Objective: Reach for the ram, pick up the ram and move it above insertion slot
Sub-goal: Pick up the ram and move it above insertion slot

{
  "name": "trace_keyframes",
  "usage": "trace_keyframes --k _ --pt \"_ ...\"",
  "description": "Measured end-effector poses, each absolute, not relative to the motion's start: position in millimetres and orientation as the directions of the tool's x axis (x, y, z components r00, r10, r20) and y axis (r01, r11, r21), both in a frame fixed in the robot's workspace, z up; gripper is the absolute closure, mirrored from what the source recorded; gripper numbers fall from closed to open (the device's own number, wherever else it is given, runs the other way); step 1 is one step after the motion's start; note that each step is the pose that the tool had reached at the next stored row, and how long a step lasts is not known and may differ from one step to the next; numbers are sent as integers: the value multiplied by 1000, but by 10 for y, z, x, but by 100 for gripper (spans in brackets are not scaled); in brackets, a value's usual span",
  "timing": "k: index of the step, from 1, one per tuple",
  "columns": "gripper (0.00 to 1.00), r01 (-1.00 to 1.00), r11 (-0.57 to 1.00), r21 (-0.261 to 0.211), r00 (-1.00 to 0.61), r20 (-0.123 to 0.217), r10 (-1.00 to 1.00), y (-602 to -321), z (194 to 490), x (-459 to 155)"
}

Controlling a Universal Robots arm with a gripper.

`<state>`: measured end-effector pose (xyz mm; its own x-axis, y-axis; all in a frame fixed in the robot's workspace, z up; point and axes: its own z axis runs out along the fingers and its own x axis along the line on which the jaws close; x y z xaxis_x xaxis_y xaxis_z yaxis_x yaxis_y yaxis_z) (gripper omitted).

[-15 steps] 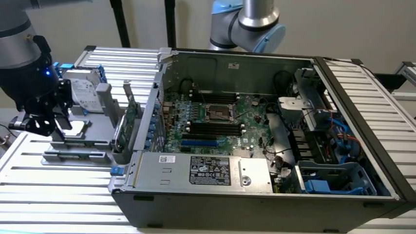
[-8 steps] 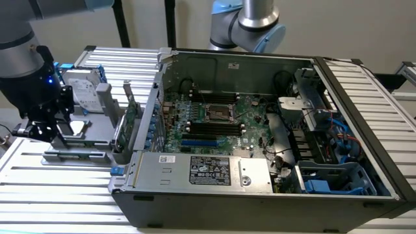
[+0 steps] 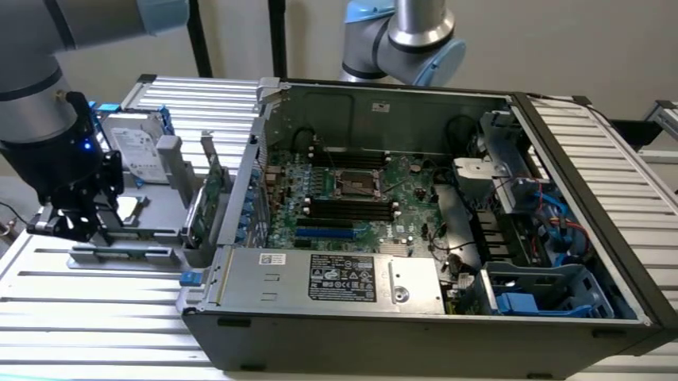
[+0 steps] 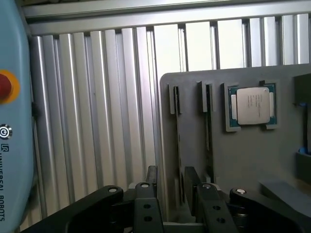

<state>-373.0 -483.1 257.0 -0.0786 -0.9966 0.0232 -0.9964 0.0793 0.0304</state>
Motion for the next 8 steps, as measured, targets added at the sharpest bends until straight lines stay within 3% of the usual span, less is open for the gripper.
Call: trace_keyframes --k 8 --pt "64 -997 73 31 -72 19 -997 -4835 2423 -3737"
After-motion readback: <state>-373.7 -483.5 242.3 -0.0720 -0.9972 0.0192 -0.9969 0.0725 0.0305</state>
